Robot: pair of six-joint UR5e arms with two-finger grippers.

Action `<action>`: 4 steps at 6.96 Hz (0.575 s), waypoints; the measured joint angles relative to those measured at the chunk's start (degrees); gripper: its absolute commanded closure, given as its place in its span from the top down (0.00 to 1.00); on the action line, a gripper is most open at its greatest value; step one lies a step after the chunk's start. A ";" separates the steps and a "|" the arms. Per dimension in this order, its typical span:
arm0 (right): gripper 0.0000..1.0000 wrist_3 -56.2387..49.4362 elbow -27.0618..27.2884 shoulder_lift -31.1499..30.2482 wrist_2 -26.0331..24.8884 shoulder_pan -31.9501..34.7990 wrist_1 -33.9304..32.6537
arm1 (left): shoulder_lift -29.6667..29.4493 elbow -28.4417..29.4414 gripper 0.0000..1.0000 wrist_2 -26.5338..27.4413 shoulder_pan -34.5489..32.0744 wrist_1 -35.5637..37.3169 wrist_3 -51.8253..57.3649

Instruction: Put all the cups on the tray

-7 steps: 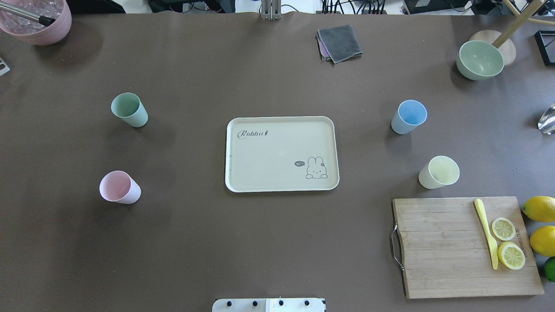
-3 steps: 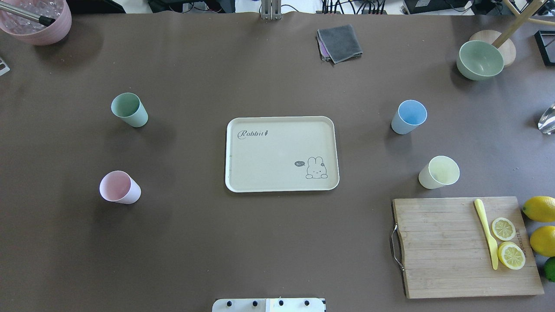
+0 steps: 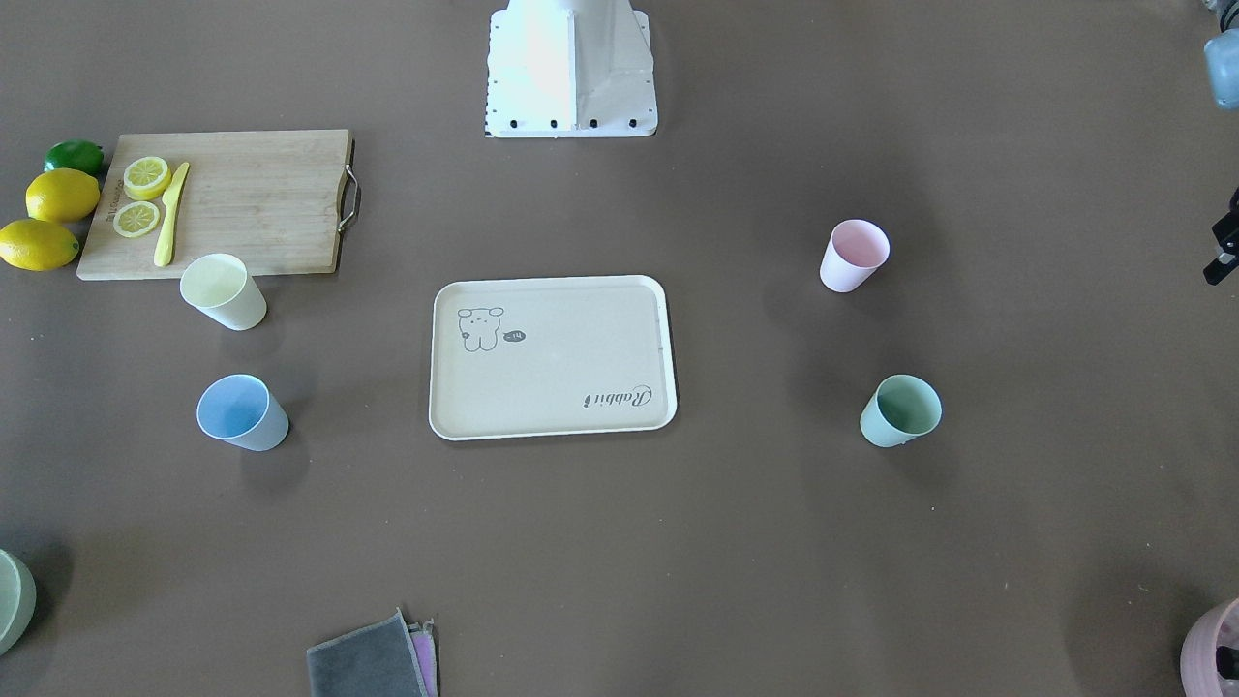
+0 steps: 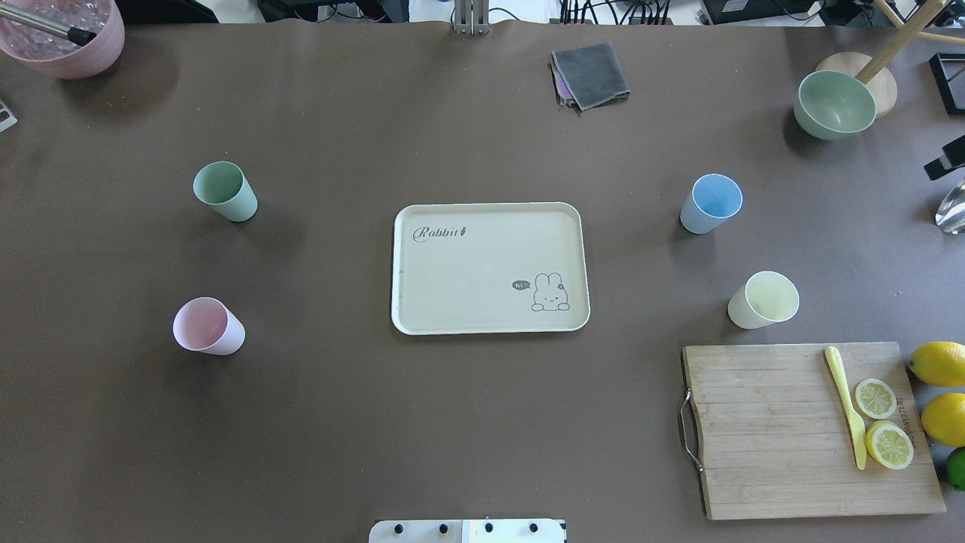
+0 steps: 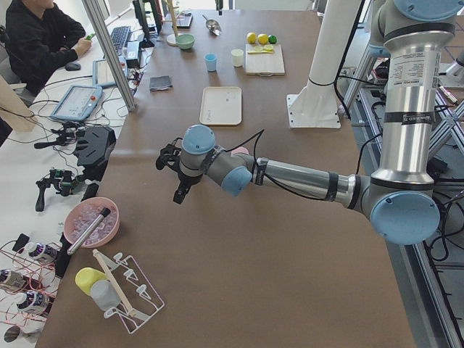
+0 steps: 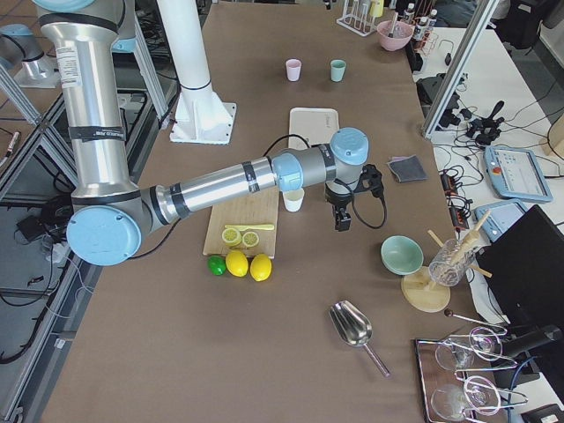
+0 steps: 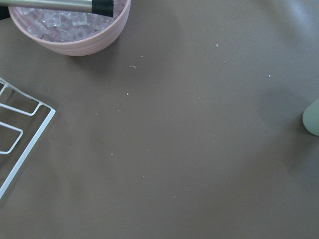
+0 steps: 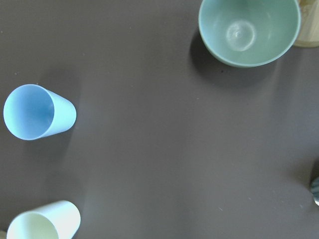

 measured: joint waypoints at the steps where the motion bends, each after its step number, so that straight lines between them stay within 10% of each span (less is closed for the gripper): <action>1: 1.00 9.22 0.16 0.69 -2.55 -4.00 3.84 | -0.48 0.07 0.98 0.22 1.58 -1.68 -5.34; 4: 1.00 25.72 0.54 -2.88 -5.69 -11.49 18.59 | -0.42 -0.07 0.98 3.53 8.06 -9.10 -19.23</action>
